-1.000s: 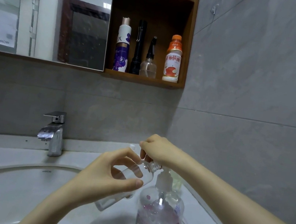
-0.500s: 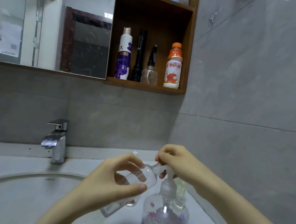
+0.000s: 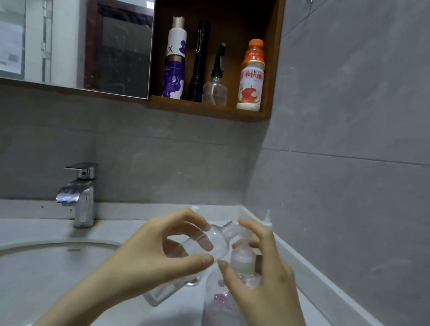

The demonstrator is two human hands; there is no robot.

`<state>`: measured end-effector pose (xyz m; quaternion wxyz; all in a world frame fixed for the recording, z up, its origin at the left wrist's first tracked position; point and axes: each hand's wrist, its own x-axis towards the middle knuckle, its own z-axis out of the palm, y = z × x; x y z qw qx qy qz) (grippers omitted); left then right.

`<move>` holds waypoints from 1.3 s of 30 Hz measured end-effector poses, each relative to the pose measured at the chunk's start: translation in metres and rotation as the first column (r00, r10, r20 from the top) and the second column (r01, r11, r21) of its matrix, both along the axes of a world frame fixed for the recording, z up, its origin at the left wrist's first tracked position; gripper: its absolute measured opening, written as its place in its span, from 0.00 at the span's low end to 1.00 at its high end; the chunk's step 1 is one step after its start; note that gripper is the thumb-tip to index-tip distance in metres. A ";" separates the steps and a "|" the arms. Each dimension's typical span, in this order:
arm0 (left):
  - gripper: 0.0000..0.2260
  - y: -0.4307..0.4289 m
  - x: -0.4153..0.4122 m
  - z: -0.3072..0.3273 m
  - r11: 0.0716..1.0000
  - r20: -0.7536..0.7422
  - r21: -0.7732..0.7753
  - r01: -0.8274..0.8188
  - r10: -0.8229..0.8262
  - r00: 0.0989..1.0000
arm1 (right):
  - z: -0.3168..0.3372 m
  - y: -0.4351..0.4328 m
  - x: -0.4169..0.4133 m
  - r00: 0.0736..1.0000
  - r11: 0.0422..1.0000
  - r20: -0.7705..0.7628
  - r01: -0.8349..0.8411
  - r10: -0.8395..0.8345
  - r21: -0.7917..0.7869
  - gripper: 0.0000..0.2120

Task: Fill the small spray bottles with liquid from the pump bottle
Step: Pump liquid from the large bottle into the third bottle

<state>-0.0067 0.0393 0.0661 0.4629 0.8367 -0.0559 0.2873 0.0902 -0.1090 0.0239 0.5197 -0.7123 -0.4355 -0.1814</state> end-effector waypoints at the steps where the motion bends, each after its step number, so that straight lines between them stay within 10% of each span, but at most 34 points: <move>1: 0.19 0.000 0.000 0.001 1.000 0.000 0.003 -0.003 0.003 1.000 | 0.000 0.002 0.001 1.000 0.999 -0.001 -0.003 0.003 0.036 0.27; 39: 0.23 0.009 0.003 -0.003 0.927 0.249 0.300 -0.228 0.154 0.956 | -0.008 0.008 0.003 1.000 0.998 0.017 0.013 -0.014 0.054 0.20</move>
